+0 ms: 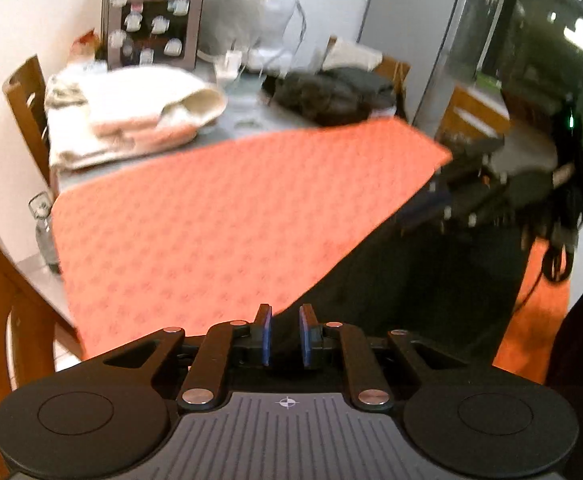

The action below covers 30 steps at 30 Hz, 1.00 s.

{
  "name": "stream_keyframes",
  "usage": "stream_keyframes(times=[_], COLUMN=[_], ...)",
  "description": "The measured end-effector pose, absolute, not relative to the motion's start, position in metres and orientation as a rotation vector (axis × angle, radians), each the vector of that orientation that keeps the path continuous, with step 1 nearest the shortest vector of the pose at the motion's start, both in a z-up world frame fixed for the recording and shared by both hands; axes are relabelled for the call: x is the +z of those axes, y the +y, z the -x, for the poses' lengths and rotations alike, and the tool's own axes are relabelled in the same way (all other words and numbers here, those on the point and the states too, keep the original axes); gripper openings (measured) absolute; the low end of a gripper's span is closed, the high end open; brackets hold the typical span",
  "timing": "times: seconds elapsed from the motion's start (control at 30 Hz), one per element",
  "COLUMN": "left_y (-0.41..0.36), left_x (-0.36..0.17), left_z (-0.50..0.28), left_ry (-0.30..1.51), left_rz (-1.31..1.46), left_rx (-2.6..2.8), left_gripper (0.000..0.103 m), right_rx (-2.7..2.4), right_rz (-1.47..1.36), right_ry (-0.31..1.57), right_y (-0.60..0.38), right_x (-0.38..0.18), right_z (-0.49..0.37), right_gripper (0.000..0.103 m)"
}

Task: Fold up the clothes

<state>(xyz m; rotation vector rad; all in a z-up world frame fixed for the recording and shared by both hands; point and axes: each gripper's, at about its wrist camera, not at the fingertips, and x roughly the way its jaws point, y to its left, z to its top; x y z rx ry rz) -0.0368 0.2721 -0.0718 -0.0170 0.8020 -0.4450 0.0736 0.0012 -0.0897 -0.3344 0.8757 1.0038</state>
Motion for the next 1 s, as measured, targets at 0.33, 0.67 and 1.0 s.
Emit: stream_keyframes(times=[0.33,0.67,1.0], left_y=[0.221,0.237,0.236], left_x=[-0.099,-0.14,-0.098], left_z=[0.023,0.007,0.022], left_ry=[0.832,0.92,0.819], left_rz=[-0.024,0.002,0.114], left_rx=[-0.432,-0.216,-0.111], left_gripper=[0.021,0.021,0.022], right_rx=[0.875,0.819,0.622], right_rz=[0.262,0.162,0.015], right_ry=[0.969,0.948,0.879], right_y=[-0.033,-0.048,-0.14], right_x=[-0.125,-0.134,-0.092], right_z=[-0.05,-0.039,-0.022], right_gripper=[0.029,0.032,0.037])
